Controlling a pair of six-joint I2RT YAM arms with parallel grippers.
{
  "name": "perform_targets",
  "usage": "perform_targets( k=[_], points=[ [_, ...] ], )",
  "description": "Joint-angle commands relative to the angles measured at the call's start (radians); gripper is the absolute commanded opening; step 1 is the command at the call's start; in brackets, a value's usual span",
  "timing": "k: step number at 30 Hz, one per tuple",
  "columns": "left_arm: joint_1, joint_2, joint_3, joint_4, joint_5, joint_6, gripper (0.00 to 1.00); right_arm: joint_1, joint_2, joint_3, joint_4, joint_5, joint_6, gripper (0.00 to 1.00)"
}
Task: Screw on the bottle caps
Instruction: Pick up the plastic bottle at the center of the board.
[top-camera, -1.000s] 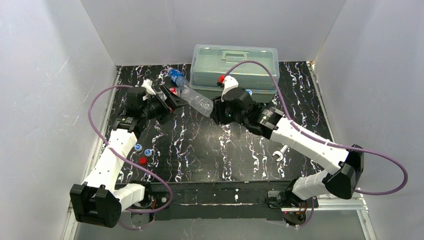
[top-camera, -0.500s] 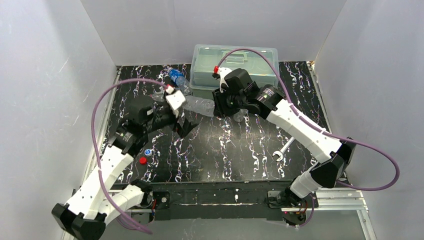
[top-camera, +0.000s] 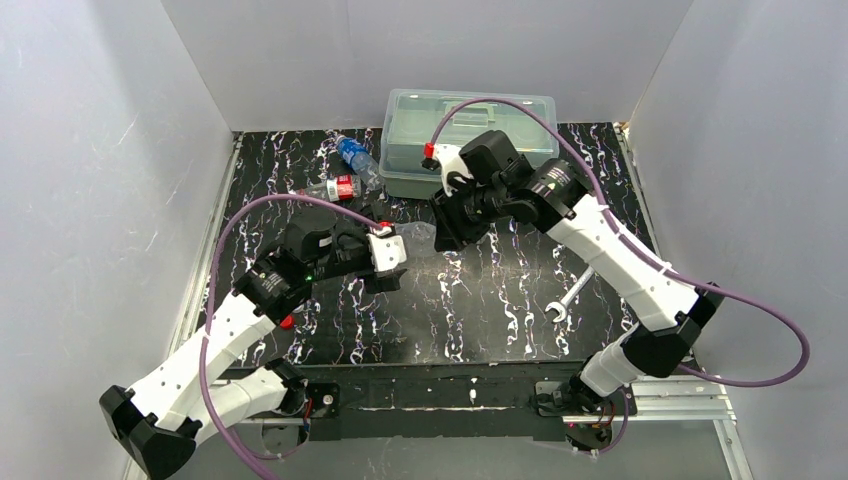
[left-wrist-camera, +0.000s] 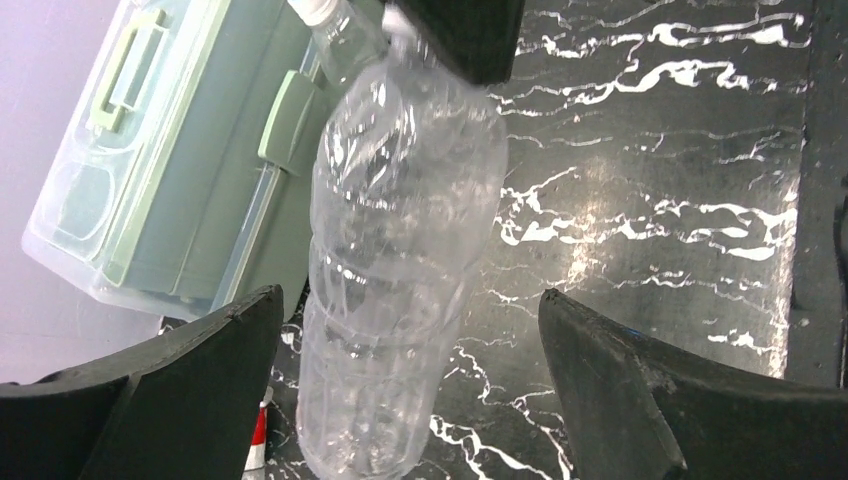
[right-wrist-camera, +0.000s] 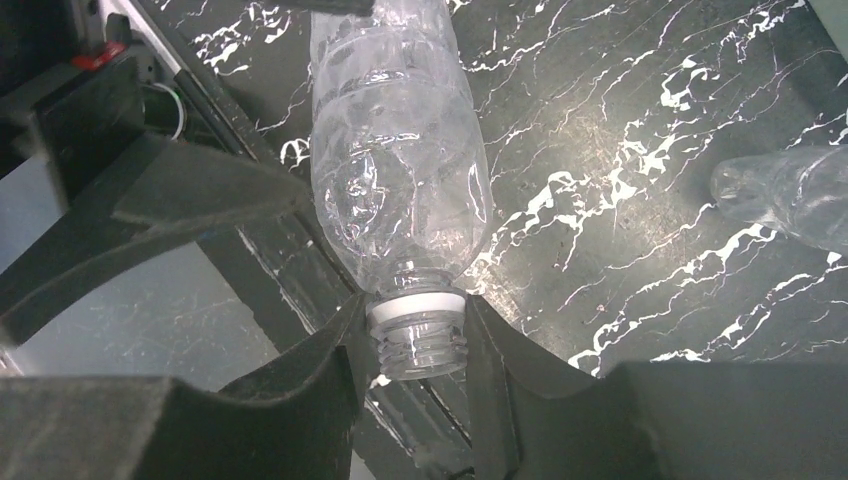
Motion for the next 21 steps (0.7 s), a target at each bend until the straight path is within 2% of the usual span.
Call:
perform_targets(
  k=[1,5,12,16,19,21],
  points=[
    [-0.004,0.015,0.034,-0.065,-0.013,0.09,0.98,0.007,-0.066,0.085,-0.082,-0.042,-0.063,0.01],
    [-0.006,0.007,0.01,-0.045,-0.006,0.084,0.97,0.009,-0.079,0.125,-0.111,-0.081,-0.077,0.01],
    [-0.009,-0.012,-0.02,0.048,0.03,0.004,0.86,0.01,-0.087,0.161,-0.104,-0.133,-0.067,0.01],
    [-0.01,-0.011,-0.015,0.077,0.068,-0.072,0.74,0.011,-0.071,0.175,-0.1,-0.126,-0.061,0.01],
    [-0.011,-0.008,-0.011,0.076,0.09,-0.126,0.55,0.01,-0.055,0.19,-0.096,-0.104,-0.057,0.01],
    [-0.011,-0.008,-0.016,0.075,0.098,-0.14,0.46,0.01,-0.048,0.204,-0.097,-0.085,-0.052,0.01]
  ],
)
